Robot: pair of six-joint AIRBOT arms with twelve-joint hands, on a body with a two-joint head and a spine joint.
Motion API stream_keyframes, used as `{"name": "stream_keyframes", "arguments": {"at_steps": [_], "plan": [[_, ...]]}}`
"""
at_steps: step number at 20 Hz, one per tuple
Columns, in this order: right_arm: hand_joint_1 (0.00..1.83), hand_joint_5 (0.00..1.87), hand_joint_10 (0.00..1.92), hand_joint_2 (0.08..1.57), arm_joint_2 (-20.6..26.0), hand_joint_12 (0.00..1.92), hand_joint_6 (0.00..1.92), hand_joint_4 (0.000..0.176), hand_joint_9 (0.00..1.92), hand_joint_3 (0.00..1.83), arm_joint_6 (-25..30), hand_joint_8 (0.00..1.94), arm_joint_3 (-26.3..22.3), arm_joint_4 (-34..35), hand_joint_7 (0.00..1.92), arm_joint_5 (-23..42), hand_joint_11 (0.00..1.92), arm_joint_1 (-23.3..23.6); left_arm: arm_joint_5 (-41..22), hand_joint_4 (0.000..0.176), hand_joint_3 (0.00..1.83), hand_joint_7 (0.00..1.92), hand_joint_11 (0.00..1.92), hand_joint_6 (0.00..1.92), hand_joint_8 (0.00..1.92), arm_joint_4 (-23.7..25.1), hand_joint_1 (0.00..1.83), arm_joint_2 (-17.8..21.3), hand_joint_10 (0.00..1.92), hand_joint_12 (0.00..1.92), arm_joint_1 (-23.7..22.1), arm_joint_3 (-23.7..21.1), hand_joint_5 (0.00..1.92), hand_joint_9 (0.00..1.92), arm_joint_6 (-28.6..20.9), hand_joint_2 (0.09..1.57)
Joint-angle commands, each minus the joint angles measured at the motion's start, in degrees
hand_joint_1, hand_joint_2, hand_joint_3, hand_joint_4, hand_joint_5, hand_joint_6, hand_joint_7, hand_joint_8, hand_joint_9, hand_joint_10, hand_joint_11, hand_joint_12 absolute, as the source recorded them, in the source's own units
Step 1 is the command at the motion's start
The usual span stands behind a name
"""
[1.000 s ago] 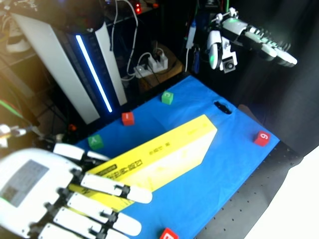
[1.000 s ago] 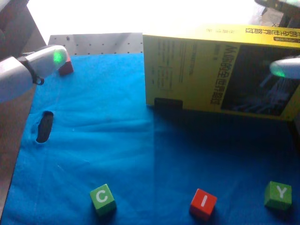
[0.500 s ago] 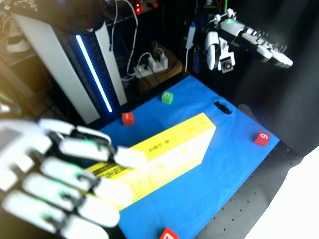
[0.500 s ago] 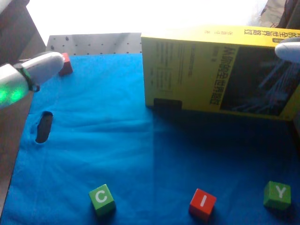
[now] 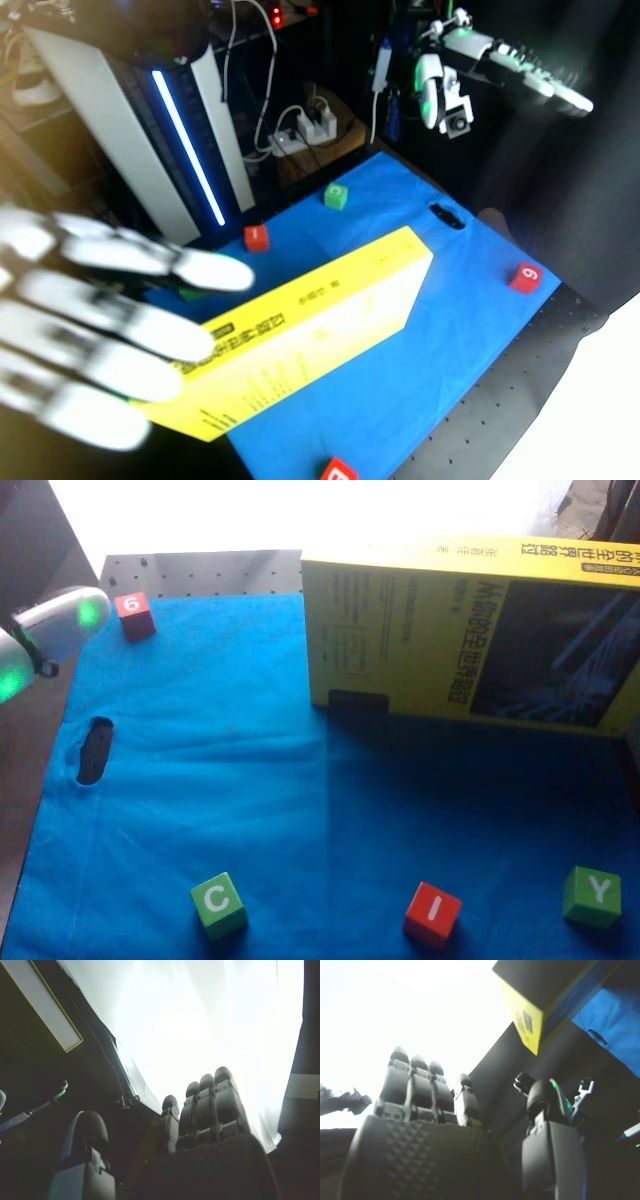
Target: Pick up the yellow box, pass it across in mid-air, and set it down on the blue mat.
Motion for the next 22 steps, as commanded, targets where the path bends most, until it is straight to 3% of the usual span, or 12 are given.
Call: {"name": "stream_keyframes", "arguments": {"at_steps": [1, 6, 7, 8, 9, 12, 15, 17, 18, 20, 21, 22], "plan": [[0.31, 0.00, 0.00, 1.19, 0.32, 0.00, 0.00, 0.131, 0.00, 0.01, 0.07, 0.00, -0.37, 1.03, 0.00, 9.80, 0.00, 0.02, -7.78, 0.166, 0.00, 0.00, 0.01, 0.00, 0.00, 0.37, 0.36, 0.57, 0.00, 0.00, -0.14, -0.11, 0.00, 0.00, -0.15, 1.19], [0.30, 0.00, 0.01, 1.20, 0.46, 0.03, 0.00, 0.115, 0.02, 0.01, 0.07, 0.00, -1.56, 1.23, 0.00, 11.84, 0.05, -0.96, -10.55, 0.127, 0.02, 0.00, 0.00, 0.00, 0.00, -0.09, 0.35, 2.19, 0.00, 0.00, 1.03, -0.94, 0.00, 0.00, -0.15, 1.25], [0.35, 0.00, 0.02, 1.20, 0.36, 0.04, 0.00, 0.132, 0.04, 0.00, 0.07, 0.00, -1.58, 1.23, 0.00, 12.02, 0.07, -0.96, -10.98, 0.169, 0.02, 0.00, 0.00, 0.00, 0.00, -0.36, 0.35, 2.77, 0.00, 0.00, 1.30, -0.97, 0.00, 0.00, -0.15, 1.27], [0.34, 0.00, 0.02, 1.20, 0.27, 0.04, 0.00, 0.132, 0.05, 0.00, 0.07, 0.00, -1.60, 1.23, 0.00, 12.13, 0.07, -0.96, -11.19, 0.164, 0.01, 0.00, 0.00, 0.00, 0.00, -0.46, 0.37, 3.53, 0.00, 0.00, 1.42, -0.95, 0.00, 0.00, -0.17, 1.31], [0.37, 0.00, 0.01, 1.22, 0.20, 0.03, 0.00, 0.128, 0.03, 0.01, 0.07, 0.00, -1.62, 1.22, 0.00, 12.27, 0.03, -0.96, -11.25, 0.174, 0.00, 0.00, 0.00, 0.00, 0.00, -0.47, 0.35, 4.33, 0.00, 0.44, 1.43, -1.00, 0.00, 0.00, -0.18, 1.32], [0.42, 0.00, 0.02, 1.21, -0.09, 0.03, 0.00, 0.138, 0.07, 0.00, 0.07, 0.00, -1.61, 1.19, 0.00, 12.64, 0.01, -0.96, -12.38, 0.176, 0.00, 0.00, 0.00, 0.00, 0.00, -1.15, 0.48, 5.14, 0.00, 0.01, 2.03, -0.83, 0.00, 0.00, -1.67, 1.26], [0.57, 0.00, 0.00, 1.21, 0.10, 0.00, 0.00, 0.136, 0.01, 0.00, 0.07, 0.00, -1.67, 1.06, 0.00, 13.82, 0.00, -0.96, -13.83, 0.176, 0.00, 0.00, 0.00, 0.00, 0.00, -2.35, 0.60, 5.13, 0.00, 0.00, 3.07, 0.06, 0.00, 0.00, -4.47, 1.21], [0.59, 0.00, 0.00, 1.20, 0.40, 0.02, 0.00, 0.113, 0.00, 0.00, 0.07, 0.00, -1.70, 1.03, 0.00, 14.16, 0.03, -0.97, -14.59, 0.146, 0.00, 0.00, 0.00, 0.00, 0.00, -3.17, 0.58, 5.13, 0.00, 0.00, 4.07, 0.27, 0.00, 0.00, -5.25, 1.22], [0.63, 0.00, 0.00, 1.18, 0.47, 0.02, 0.00, 0.137, 0.01, 0.00, 0.07, 0.00, -1.71, 1.03, 0.00, 14.28, 0.04, -1.01, -15.13, 0.170, 0.00, 0.00, 0.00, 0.00, 0.00, -3.45, 0.65, 5.10, 0.00, 0.00, 4.47, 0.19, 0.00, 0.00, -5.34, 1.18], [0.59, 0.00, 0.02, 1.15, 0.61, 0.02, 0.00, 0.171, 0.06, 0.00, 0.07, 0.00, -1.78, 1.03, 0.00, 16.65, 0.02, -1.99, -15.59, 0.176, 0.00, 0.00, 0.00, 0.00, 0.00, -3.39, 0.75, 5.10, 0.00, 0.00, 4.75, 0.24, 0.00, 0.00, -6.57, 1.15], [0.62, 0.00, 0.03, 1.12, 1.09, 0.03, 0.00, 0.171, 0.08, 0.00, 0.08, 0.00, -2.10, 1.08, 0.00, 18.95, 0.03, -3.00, -15.60, 0.176, 0.00, 0.00, 0.00, 0.00, 0.00, -2.53, 0.84, 5.20, 0.00, 0.13, 4.57, 0.24, 0.00, 0.00, -6.72, 1.14], [0.61, 0.00, 0.01, 1.19, 1.54, 0.41, 0.00, 0.158, 0.08, 0.00, 0.08, 0.00, -2.40, 1.22, 0.00, 20.55, 0.00, -4.01, -15.61, 0.176, 0.00, 0.00, 0.00, 0.00, 0.00, -1.66, 0.76, 5.24, 0.00, 0.08, 4.27, 0.07, 0.00, 0.01, -6.24, 1.12]]}}
